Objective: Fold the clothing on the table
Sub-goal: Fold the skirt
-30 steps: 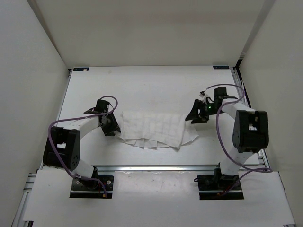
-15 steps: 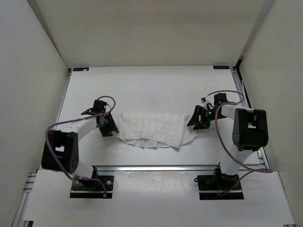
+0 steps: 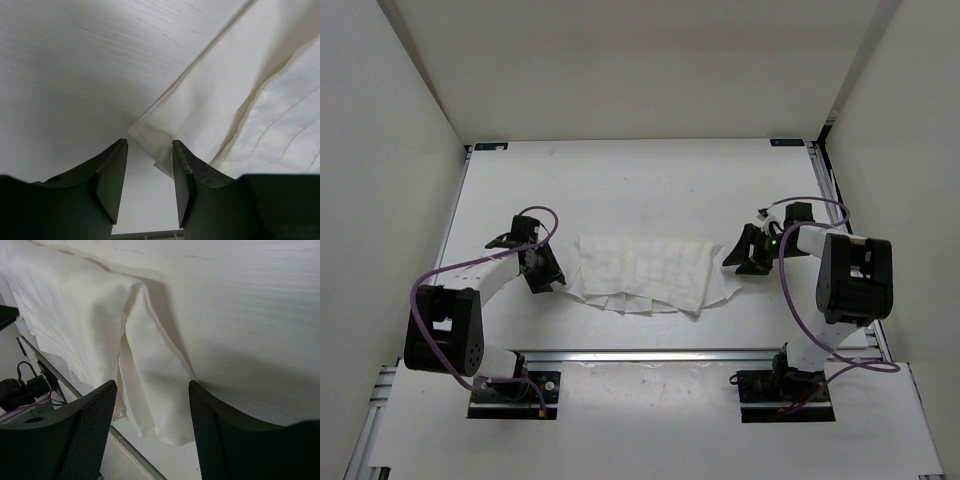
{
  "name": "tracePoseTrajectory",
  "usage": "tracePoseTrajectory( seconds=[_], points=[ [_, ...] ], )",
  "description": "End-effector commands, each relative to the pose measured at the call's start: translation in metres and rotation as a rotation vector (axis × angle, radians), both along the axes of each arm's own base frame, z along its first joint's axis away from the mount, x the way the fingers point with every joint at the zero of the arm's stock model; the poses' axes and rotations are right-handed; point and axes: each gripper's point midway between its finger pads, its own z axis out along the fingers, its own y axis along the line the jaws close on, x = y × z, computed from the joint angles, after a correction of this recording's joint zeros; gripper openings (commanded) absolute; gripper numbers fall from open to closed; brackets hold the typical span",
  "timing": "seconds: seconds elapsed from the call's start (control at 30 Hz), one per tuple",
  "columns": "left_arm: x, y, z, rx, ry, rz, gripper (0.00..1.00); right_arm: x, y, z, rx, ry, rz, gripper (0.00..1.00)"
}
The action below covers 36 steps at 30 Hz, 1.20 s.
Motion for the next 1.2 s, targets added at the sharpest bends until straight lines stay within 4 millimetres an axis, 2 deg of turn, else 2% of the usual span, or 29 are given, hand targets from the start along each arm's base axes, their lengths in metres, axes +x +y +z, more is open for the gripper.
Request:
tracePoseTrajectory(
  seconds=[0.0, 0.2, 0.53, 0.63, 0.7, 0.83, 1.03, 1.17],
  points=[
    [0.0, -0.001, 0.007, -0.006, -0.028, -0.007, 0.52, 0.007, -0.021, 0.0, -0.059, -0.045, -0.04, 0.66],
    [-0.001, 0.004, 0.006, 0.006, -0.025, 0.004, 0.51, 0.009, -0.033, -0.001, -0.034, -0.037, -0.085, 0.65],
    [-0.004, 0.005, 0.001, 0.013, -0.005, 0.005, 0.52, 0.028, -0.043, 0.046, 0.073, -0.15, -0.143, 0.65],
    [-0.001, 0.004, 0.001, 0.012, -0.006, 0.004, 0.52, 0.028, -0.053, 0.038, -0.003, -0.142, -0.15, 0.65],
    [0.0, 0.005, 0.002, 0.016, -0.008, 0.002, 0.52, 0.025, -0.056, 0.025, -0.018, -0.105, -0.146, 0.65],
    [0.002, 0.005, 0.003, 0.017, -0.009, 0.002, 0.51, 0.015, -0.052, 0.008, -0.008, -0.06, -0.148, 0.65],
    [0.001, 0.009, 0.002, 0.022, 0.0, 0.001, 0.52, 0.005, -0.035, -0.006, 0.042, 0.001, -0.115, 0.65],
    [0.0, 0.008, 0.002, 0.016, 0.007, 0.003, 0.51, 0.006, -0.017, -0.001, 0.094, 0.008, -0.085, 0.65]
  ],
)
